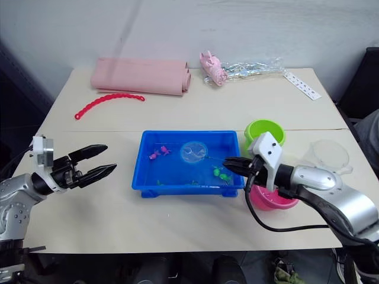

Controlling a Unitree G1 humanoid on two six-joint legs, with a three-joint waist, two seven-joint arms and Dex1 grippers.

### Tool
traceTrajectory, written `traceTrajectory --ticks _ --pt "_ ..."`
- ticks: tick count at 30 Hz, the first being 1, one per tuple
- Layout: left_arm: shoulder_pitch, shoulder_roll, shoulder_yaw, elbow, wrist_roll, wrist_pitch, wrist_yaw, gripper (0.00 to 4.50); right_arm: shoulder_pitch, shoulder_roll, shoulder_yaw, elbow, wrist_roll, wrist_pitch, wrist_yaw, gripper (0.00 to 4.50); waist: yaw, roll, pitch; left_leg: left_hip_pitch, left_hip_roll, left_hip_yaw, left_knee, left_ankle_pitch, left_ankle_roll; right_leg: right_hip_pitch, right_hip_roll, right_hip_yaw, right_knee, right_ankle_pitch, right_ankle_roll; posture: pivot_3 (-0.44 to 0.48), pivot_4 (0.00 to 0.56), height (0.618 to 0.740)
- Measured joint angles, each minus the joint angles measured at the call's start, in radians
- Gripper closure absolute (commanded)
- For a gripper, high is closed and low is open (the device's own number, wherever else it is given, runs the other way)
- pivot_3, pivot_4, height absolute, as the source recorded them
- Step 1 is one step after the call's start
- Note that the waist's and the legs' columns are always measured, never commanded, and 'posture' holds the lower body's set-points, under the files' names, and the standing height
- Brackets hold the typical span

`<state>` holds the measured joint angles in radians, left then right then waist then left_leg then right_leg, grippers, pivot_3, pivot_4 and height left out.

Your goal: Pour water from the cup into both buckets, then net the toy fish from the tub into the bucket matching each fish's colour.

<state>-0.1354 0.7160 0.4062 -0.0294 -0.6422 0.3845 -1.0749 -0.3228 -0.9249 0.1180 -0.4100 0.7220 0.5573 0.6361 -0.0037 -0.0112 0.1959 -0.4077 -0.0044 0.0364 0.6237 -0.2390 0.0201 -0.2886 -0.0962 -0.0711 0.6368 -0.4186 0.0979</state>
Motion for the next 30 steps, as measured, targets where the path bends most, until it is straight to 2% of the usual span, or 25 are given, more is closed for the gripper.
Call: traceTrajectory --ticks 9,17,23,30 --pt "0.015 0.093 0.012 0.016 0.001 0.004 -0.051 0.03 -0.196 0.187 0.194 0.145 -0.232 0.125 0.007 4.5 -0.002 0.0 0.0 0.0 0.0 0.0 -0.002 0.0 -0.001 -0.002 0.0 0.0 0.001 0.0 0.0 0.0 0.15 0.74" --pt "-0.079 0.127 -0.035 0.075 0.029 -0.013 -0.085 0.03 -0.293 0.345 0.307 0.33 -0.437 0.092 0.007 4.5 -0.006 0.0 0.0 -0.001 0.0 0.001 -0.002 0.0 -0.001 -0.003 0.0 0.001 0.006 0.0 0.0 0.0 0.15 0.74" --pt "-0.104 0.16 -0.084 0.084 0.079 -0.027 -0.111 0.03 -0.345 0.466 0.306 0.454 -0.51 0.061 0.001 4.5 -0.02 0.0 0.0 -0.002 0.0 0.001 -0.003 0.0 -0.002 -0.006 0.0 0.001 0.009 0.0 0.0 0.0 0.15 0.74" --pt "-0.12 0.162 -0.093 0.084 0.091 -0.036 -0.118 0.03 -0.346 0.505 0.304 0.487 -0.531 0.043 0.004 4.5 -0.025 0.0 0.0 -0.003 0.0 0.002 -0.004 0.0 -0.002 -0.01 0.0 0.002 0.01 0.0 0.0 0.0 0.15 0.74"
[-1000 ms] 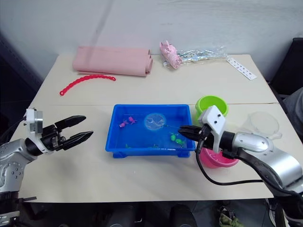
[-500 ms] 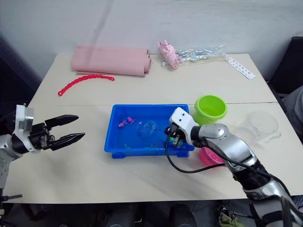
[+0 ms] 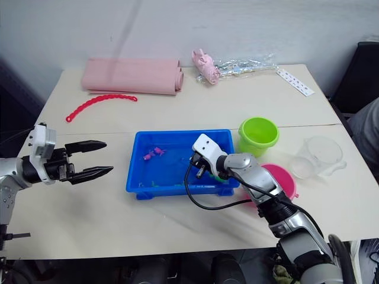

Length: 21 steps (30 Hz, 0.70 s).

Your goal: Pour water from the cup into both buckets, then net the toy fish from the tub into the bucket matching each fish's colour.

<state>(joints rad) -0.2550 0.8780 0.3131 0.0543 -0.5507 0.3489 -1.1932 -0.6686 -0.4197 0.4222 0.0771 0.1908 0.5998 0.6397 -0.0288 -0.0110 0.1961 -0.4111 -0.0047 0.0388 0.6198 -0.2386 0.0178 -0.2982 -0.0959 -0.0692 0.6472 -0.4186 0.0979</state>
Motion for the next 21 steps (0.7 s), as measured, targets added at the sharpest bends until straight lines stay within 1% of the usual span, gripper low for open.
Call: traceTrajectory --ticks 8,12,21 --pt "0.0 0.0 0.0 0.0 0.004 0.0 0.0 0.03 0.003 0.03 -0.02 0.01 -0.002 -0.016 0.001 4.5 -0.003 0.0 0.0 -0.008 0.001 0.0 0.002 0.001 -0.001 -0.01 0.001 0.001 0.006 0.0 0.0 0.0 0.15 0.74" --pt "0.0 0.0 0.0 0.0 0.005 0.0 0.001 0.03 0.007 0.061 -0.037 0.03 -0.002 -0.033 -0.007 4.5 -0.003 0.0 0.0 -0.009 0.001 0.0 0.002 0.001 -0.001 -0.011 0.001 0.001 0.006 0.0 0.0 0.0 0.15 0.74" --pt "0.0 0.0 0.0 0.0 0.008 0.0 0.006 0.03 0.033 0.077 -0.056 0.023 -0.002 -0.036 -0.01 4.5 -0.001 0.0 0.0 -0.009 0.001 0.0 0.004 0.001 -0.001 -0.01 0.001 0.001 0.006 0.0 0.0 0.0 0.15 0.74"
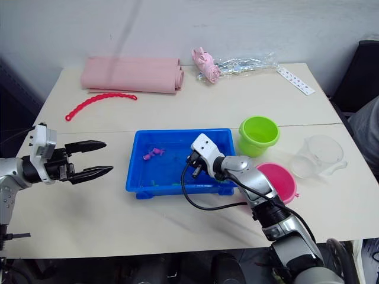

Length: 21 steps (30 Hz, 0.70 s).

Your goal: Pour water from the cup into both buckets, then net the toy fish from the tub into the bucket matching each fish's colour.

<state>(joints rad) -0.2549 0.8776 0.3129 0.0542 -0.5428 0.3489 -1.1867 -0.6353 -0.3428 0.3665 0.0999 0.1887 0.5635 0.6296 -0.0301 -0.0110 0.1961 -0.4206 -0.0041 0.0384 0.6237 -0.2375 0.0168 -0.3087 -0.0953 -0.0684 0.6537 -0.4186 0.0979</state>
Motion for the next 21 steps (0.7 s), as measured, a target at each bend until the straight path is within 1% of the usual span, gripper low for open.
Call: traceTrajectory --ticks 6,12,21 --pt "-0.004 -0.001 -0.002 0.001 0.001 -0.001 0.005 0.03 0.022 -0.002 -0.021 -0.036 0.0 -0.019 0.012 4.5 0.0 0.0 0.0 0.0 0.0 0.0 0.0 0.0 0.0 0.0 0.0 0.0 0.0 0.0 0.0 0.0 0.15 0.74" --pt "-0.016 -0.002 -0.018 0.035 0.008 -0.007 0.004 0.03 0.078 -0.009 -0.038 -0.092 -0.001 -0.042 0.043 4.5 0.001 0.0 0.0 0.0 0.0 0.0 0.0 0.0 0.0 0.0 0.0 0.0 0.0 0.0 0.0 0.0 0.15 0.74" --pt "-0.036 -0.003 -0.025 0.047 0.02 -0.028 -0.007 0.03 0.096 -0.008 -0.043 -0.102 -0.003 -0.084 0.072 4.5 0.001 0.0 0.0 0.0 0.0 0.0 0.0 0.0 0.0 0.0 0.0 0.0 0.0 0.0 0.0 0.0 0.15 0.74"
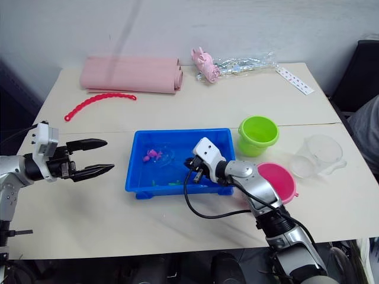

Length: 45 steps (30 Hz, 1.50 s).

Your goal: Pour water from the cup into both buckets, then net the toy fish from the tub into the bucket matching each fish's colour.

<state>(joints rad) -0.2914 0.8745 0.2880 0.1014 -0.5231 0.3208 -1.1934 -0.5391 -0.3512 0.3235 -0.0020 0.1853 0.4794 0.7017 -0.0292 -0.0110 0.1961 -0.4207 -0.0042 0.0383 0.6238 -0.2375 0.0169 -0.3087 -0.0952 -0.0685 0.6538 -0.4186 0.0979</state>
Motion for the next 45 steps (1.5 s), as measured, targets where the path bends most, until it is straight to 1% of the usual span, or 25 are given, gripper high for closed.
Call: traceTrajectory --ticks 8,14,24,30,36,45 --pt "0.0 0.0 -0.002 0.027 0.005 -0.011 -0.002 0.03 0.001 -0.003 -0.003 -0.001 -0.01 -0.023 0.018 4.5 0.0 0.0 0.0 0.0 0.0 0.0 0.0 0.0 0.0 0.0 0.0 0.0 0.0 0.0 0.0 0.0 0.15 0.74" --pt "0.0 -0.006 -0.003 0.031 0.011 -0.027 -0.002 0.03 0.013 -0.045 -0.02 -0.009 -0.02 -0.026 0.043 4.5 0.001 0.0 0.0 0.0 0.0 0.0 0.0 0.0 0.0 0.0 0.0 0.0 0.0 0.0 0.0 0.0 0.15 0.74" --pt "-0.001 -0.015 -0.023 0.034 0.015 -0.039 -0.005 0.03 0.076 -0.105 -0.06 -0.046 -0.018 -0.043 0.081 4.5 0.001 0.0 0.0 0.0 0.0 0.0 0.001 0.0 0.0 0.0 0.0 0.0 0.0 0.0 0.0 0.0 0.15 0.74" --pt "-0.013 -0.016 -0.029 0.064 0.017 -0.048 -0.012 0.03 0.101 -0.109 -0.08 -0.072 -0.014 -0.056 0.097 4.5 0.001 0.0 0.0 0.0 0.0 0.0 0.001 0.0 0.0 0.0 0.0 0.0 0.0 0.0 0.0 0.0 0.15 0.74" --pt "-0.023 -0.025 -0.038 0.073 0.019 -0.058 -0.021 0.03 0.121 -0.106 -0.101 -0.083 0.012 -0.064 0.105 4.5 0.002 0.0 0.0 0.0 0.0 0.0 0.001 0.0 0.0 0.0 0.0 0.0 0.0 0.0 0.0 0.0 0.15 0.74" --pt "-0.051 -0.035 -0.057 0.109 0.025 -0.075 -0.033 0.03 0.169 -0.128 -0.147 -0.169 0.107 -0.038 0.16 4.5 0.003 0.0 0.0 0.0 0.0 0.0 0.003 0.0 0.0 0.001 0.0 0.0 0.0 0.0 0.0 0.0 0.15 0.74"
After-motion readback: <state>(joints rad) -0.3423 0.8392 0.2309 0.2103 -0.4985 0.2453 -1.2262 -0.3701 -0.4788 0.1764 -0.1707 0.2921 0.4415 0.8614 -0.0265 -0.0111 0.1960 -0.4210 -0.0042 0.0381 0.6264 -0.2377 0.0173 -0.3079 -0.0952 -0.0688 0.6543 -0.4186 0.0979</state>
